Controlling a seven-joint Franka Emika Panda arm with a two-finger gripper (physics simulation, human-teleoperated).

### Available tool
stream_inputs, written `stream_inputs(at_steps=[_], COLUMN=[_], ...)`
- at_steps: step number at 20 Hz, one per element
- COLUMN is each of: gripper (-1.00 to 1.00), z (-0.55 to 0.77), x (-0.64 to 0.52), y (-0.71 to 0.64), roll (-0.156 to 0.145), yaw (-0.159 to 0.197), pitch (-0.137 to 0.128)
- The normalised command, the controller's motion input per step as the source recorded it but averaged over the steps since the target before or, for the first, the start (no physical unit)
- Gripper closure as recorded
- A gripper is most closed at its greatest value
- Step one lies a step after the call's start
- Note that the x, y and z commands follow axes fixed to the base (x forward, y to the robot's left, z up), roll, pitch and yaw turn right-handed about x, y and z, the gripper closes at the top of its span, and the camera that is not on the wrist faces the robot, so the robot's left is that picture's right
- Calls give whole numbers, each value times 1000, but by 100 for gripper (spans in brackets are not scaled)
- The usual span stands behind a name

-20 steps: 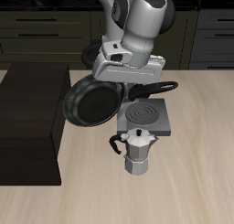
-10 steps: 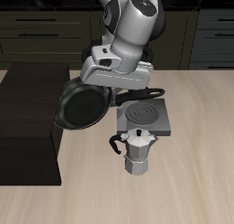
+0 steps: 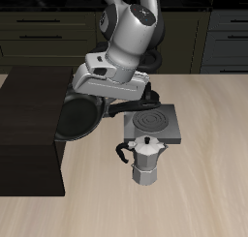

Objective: Place the frypan on the top layer of the shelf

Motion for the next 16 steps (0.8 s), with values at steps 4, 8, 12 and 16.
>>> stream_inputs(at_steps=[4,8,12,16], gripper=[100,100,100,100], z=[-195,-194,-159,-26], x=[92,88,56,17], y=[-408,-411,-401,-151], roll=[-56,-78,-79,-21], yaw=[15,37,51,3], pitch=[25,18,21,8])
